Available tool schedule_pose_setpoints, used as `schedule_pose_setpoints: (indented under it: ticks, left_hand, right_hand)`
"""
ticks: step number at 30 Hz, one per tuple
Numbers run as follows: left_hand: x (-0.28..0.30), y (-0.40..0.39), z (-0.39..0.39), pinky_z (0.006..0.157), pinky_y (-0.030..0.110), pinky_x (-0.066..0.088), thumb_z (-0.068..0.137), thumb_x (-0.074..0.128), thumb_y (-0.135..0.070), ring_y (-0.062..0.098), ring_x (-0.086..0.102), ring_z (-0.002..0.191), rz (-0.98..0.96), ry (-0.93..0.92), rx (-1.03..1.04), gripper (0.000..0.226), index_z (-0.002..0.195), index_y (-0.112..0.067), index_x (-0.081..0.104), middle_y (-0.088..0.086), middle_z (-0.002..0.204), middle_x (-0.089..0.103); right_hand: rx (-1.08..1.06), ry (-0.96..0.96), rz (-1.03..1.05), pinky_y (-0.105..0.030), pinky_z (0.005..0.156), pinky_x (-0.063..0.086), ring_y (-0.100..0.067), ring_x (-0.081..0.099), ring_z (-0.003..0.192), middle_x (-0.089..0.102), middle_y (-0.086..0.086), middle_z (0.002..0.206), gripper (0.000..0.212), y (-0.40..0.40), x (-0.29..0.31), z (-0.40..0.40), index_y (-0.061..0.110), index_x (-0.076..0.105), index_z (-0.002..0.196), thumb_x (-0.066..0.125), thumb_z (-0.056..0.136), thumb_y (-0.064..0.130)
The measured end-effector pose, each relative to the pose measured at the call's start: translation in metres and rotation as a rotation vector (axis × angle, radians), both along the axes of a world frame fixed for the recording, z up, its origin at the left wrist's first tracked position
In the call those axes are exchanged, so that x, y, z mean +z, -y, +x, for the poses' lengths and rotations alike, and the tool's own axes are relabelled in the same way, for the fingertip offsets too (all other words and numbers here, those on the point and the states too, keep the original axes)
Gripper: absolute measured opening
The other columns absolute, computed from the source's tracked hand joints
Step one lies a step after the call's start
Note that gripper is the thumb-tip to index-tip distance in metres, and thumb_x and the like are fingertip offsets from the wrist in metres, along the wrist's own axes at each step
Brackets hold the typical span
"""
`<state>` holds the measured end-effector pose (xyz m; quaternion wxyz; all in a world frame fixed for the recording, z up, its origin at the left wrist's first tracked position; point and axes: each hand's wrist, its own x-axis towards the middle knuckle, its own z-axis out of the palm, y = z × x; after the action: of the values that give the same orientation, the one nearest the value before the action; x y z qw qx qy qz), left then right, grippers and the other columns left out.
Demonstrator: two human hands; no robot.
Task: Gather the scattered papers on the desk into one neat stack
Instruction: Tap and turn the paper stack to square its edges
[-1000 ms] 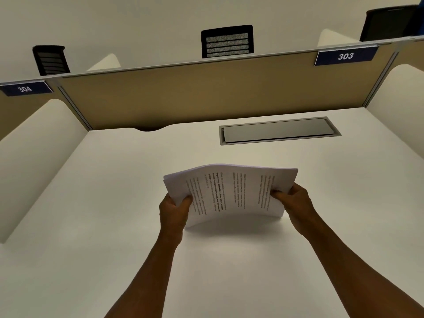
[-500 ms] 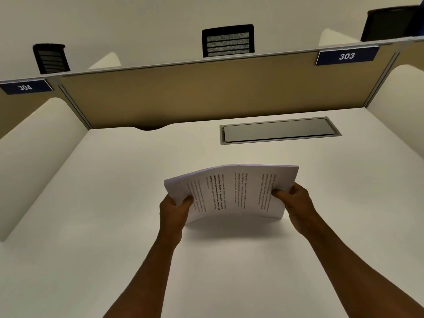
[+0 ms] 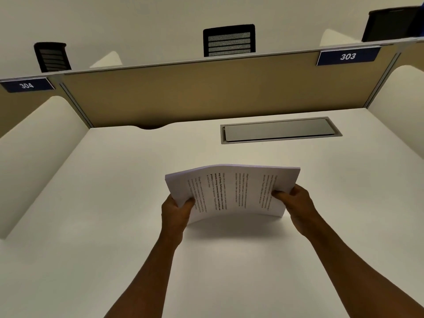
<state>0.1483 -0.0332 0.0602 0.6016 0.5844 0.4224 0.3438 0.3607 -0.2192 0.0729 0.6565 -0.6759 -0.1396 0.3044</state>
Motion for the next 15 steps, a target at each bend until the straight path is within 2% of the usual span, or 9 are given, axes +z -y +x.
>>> schedule_pose_setpoints:
  ticks: [3, 5, 8, 11, 13, 15]
  left_hand:
    - [-0.005, 0.002, -0.001, 0.074, 0.029, 0.054, 0.078, 0.072, -0.013, 0.021, 0.067, 0.096, -0.014, -0.021, -0.002, 0.028, 0.101, -0.026, 0.064, 0.000, 0.099, 0.071]
    - [-0.007, 0.002, -0.001, 0.075, 0.030, 0.054, 0.082, 0.072, -0.010, 0.022, 0.067, 0.096, -0.021, -0.043, 0.001, 0.026, 0.102, -0.025, 0.064, 0.000, 0.100, 0.071]
    - [-0.005, 0.000, -0.001, 0.073, 0.028, 0.054, 0.088, 0.066, -0.004, 0.024, 0.067, 0.096, -0.025, -0.069, -0.005, 0.024, 0.101, -0.024, 0.064, -0.001, 0.099, 0.071]
    - [0.006, 0.003, 0.001, 0.067, 0.025, 0.053, 0.091, 0.064, -0.008, 0.022, 0.067, 0.091, 0.020, -0.091, -0.048, 0.022, 0.098, -0.029, 0.062, -0.002, 0.096, 0.070]
    - [0.019, 0.006, 0.004, 0.061, 0.018, 0.052, 0.090, 0.064, -0.013, 0.017, 0.068, 0.085, 0.073, -0.112, -0.089, 0.020, 0.097, -0.031, 0.062, -0.006, 0.093, 0.070]
    - [0.035, 0.008, 0.007, 0.056, 0.013, 0.050, 0.093, 0.061, -0.012, 0.011, 0.067, 0.080, 0.130, -0.149, -0.131, 0.022, 0.095, -0.033, 0.061, -0.009, 0.089, 0.069]
  right_hand:
    - [-0.007, -0.017, -0.031, -0.045, 0.093, 0.052, -0.030, 0.065, 0.103, 0.072, -0.007, 0.105, 0.027, 0.001, -0.006, -0.002, 0.023, 0.069, 0.101, 0.066, 0.085, 0.002]
    - [-0.007, -0.021, -0.049, -0.046, 0.093, 0.052, -0.030, 0.065, 0.104, 0.072, -0.007, 0.105, 0.027, 0.002, -0.007, -0.003, 0.023, 0.069, 0.102, 0.066, 0.084, 0.003]
    - [-0.034, -0.023, -0.042, -0.040, 0.085, 0.053, -0.032, 0.064, 0.105, 0.072, -0.007, 0.103, 0.026, 0.003, -0.003, -0.002, 0.018, 0.068, 0.107, 0.063, 0.086, 0.002]
    - [-0.118, 0.016, 0.052, -0.038, 0.077, 0.053, -0.036, 0.064, 0.102, 0.069, -0.005, 0.095, 0.023, 0.002, 0.015, 0.000, 0.020, 0.064, 0.099, 0.060, 0.088, 0.001]
    - [-0.239, 0.165, 0.038, -0.038, 0.076, 0.053, -0.035, 0.061, 0.107, 0.065, 0.000, 0.099, 0.026, 0.001, 0.029, 0.000, 0.022, 0.056, 0.105, 0.062, 0.087, 0.003]
    - [-0.426, 0.542, -0.128, -0.042, 0.092, 0.050, -0.028, 0.052, 0.119, 0.057, -0.001, 0.120, 0.049, 0.001, 0.046, -0.003, 0.021, 0.044, 0.125, 0.065, 0.083, 0.010]
